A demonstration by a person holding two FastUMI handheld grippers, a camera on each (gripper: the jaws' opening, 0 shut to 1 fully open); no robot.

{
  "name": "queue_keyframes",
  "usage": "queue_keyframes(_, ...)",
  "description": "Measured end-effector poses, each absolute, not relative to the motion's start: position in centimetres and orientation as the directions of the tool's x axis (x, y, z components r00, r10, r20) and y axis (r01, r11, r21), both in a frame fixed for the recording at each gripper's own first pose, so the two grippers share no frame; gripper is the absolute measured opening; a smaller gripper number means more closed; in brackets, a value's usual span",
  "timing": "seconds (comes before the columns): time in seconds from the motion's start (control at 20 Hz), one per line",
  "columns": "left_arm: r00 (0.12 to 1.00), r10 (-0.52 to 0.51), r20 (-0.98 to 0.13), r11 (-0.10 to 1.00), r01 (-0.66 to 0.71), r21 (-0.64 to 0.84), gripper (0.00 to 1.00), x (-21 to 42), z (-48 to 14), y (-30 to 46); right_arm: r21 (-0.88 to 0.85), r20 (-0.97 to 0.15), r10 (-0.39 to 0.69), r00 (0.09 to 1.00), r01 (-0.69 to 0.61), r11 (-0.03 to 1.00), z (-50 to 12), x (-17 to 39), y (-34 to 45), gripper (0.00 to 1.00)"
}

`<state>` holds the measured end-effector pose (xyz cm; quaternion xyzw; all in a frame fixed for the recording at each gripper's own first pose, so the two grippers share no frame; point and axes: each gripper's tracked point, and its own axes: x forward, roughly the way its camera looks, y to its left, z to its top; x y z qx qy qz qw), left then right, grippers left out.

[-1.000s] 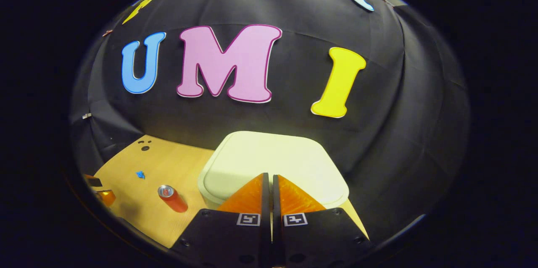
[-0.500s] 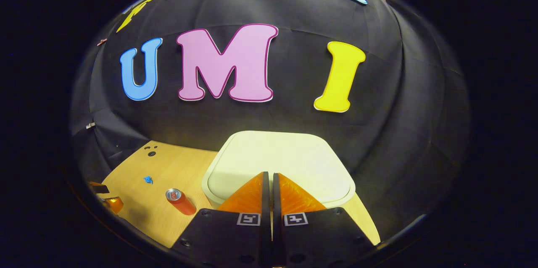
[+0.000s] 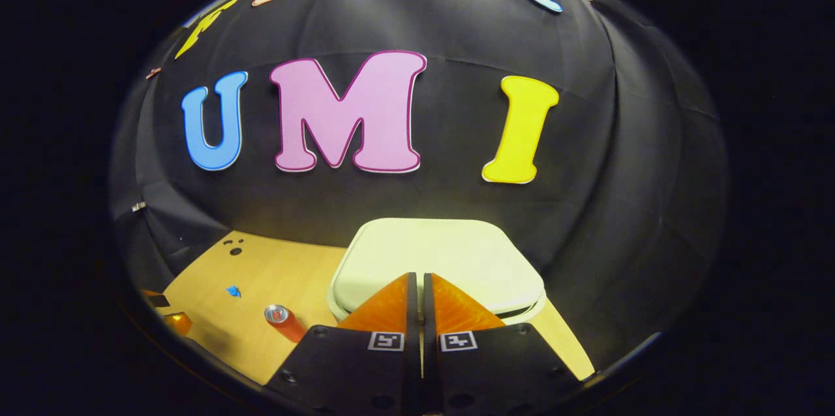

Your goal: Press the lid of the desktop garbage bin to open it, pick up the crumpled paper on the desktop and throw it into the bin, then pick up the pop can on the desktop and drop it into the bin, and finally close the garbage bin lid.

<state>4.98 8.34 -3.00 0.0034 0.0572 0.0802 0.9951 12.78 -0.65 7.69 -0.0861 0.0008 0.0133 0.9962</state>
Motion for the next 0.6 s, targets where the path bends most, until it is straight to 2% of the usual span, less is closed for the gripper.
queue_keyframes(0.2,0.981,0.169,-0.092,0.986,-0.168,0.019,0.96,4.8,-2.6,10.0,-0.160,0.029,0.016,0.999,-0.011,0.987,8.5,10.9,-0.4,0.06)
queue_keyframes(0.6,0.985,0.162,-0.058,0.987,-0.163,-0.014,0.96,5.1,-2.1,13.5,-0.149,0.021,-0.021,1.000,0.023,0.988,7.6,8.0,0.0,0.06)
